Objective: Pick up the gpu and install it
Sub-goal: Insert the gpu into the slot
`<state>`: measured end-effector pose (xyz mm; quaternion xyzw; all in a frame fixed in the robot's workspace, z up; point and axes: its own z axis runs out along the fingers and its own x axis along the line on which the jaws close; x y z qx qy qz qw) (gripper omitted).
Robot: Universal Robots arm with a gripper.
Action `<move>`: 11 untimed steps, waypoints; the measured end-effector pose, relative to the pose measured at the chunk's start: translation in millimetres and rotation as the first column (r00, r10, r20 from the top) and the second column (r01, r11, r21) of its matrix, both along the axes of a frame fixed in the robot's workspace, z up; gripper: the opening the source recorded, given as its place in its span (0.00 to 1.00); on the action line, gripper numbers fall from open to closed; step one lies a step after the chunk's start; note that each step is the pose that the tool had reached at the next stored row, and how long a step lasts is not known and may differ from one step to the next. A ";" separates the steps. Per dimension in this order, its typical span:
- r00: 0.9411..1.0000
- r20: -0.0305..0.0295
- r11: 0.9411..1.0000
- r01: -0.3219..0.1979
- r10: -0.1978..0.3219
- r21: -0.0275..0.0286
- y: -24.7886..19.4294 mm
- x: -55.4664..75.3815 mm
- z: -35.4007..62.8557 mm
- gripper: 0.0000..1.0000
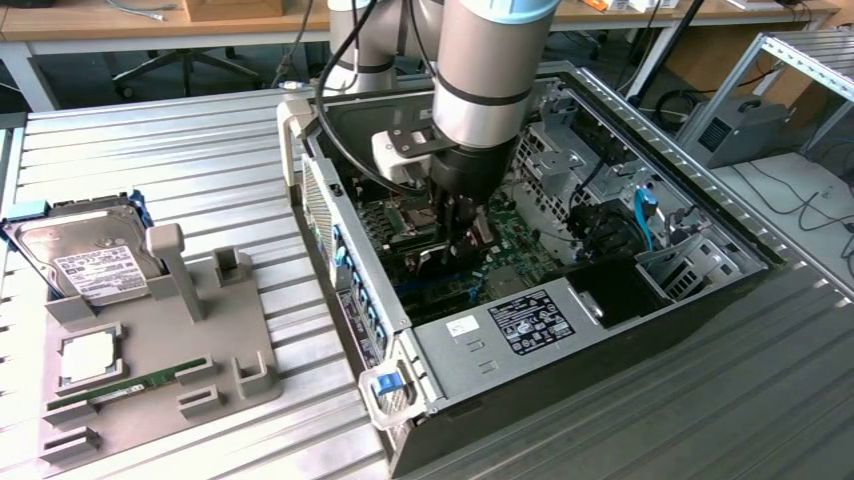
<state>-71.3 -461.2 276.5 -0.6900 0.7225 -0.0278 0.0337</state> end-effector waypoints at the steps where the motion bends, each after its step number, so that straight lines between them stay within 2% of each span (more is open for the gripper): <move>1: 1.000 -0.006 1.000 0.000 0.000 0.000 0.1 0.4 -0.1 0.35; 2: 1.000 -0.018 1.000 0.000 0.000 0.000 0.1 0.6 0.0 0.35; 3: 0.999 -0.034 1.000 0.000 0.000 0.000 0.0 0.9 0.1 0.35; 4: 0.999 -0.044 1.000 0.000 0.000 0.000 0.0 0.9 0.1 0.35; 5: 0.999 -0.050 1.000 0.000 0.000 0.000 0.0 0.9 0.1 0.35; 9: 0.999 -0.051 1.000 0.000 0.000 0.000 0.0 0.9 0.0 0.35; 11: 0.999 -0.051 1.000 0.000 0.000 0.006 0.2 0.9 0.1 0.35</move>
